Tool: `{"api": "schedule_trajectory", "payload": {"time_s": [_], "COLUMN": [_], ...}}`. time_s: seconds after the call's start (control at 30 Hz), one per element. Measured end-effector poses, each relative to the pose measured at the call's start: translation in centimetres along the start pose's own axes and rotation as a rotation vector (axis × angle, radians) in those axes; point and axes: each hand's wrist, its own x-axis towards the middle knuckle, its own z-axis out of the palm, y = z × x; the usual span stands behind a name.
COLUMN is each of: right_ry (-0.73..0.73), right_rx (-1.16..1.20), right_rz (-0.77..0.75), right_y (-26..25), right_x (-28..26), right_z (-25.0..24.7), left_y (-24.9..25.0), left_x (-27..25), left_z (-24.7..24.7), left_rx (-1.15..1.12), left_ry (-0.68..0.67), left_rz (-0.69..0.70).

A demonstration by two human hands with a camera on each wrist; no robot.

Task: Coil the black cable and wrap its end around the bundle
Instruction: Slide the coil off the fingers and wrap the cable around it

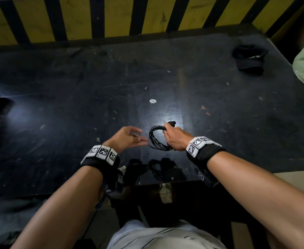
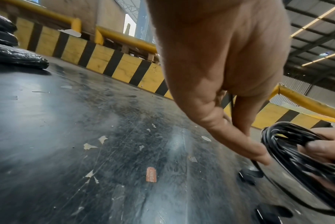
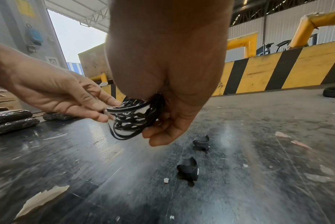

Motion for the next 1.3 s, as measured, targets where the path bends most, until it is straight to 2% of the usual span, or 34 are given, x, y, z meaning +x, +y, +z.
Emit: {"api": "schedule_trajectory", "payload": {"time_s": [0.13, 0.33, 0.4, 0.43, 0.63, 0.77, 0.93, 1.0, 1.17, 1.3], "right_ry": [-0.008, -0.063, -0.082, -0.088, -0.086, -0.088, -0.1, -0.048, 0.117, 0.152], "right_rx": [0.005, -0.031, -0.05, -0.06, -0.111, -0.128, -0.153, -0.113, -0.12, -0.188], "right_rz": [0.012, -0.075, -0.086, -0.09, -0.091, -0.083, -0.014, -0.016, -0.143, -0.105], "right_y": [0.1, -0.6, -0.9, -1.1, -1.0, -0.7, -0.4, -0.2, 0.3, 0.7], "right_x": [-0.3, -0.5, -0.6, -0.7, -1.0, -0.9, -0.6, -0.4, -0.8, -0.7], "right_z": [0.1, 0.6, 0.7, 0.6, 0.7, 0.7, 1.1, 1.3, 1.0, 1.3], "left_y": [1.2, 1.0, 0.6, 0.5, 0.2, 0.2, -0.3, -0.2, -0.3, -0.2], "left_x": [-0.6, 0.2, 0.9, 1.1, 0.4, -0.3, -0.2, 0.0, 0.7, 0.7], "left_z": [0.9, 1.7, 1.8, 1.9, 3.0, 3.4, 3.4, 3.6, 4.1, 4.7], "left_rx": [0.018, 0.417, 0.619, 0.643, 0.36, 0.452, 0.64, 0.728, 0.9, 0.917], "left_ry": [0.018, 0.228, 0.2, 0.165, -0.033, -0.133, -0.114, -0.082, -0.064, -0.045], "left_rz": [0.053, 0.197, 0.213, 0.2, 0.033, 0.067, 0.151, 0.183, 0.194, 0.257]}}
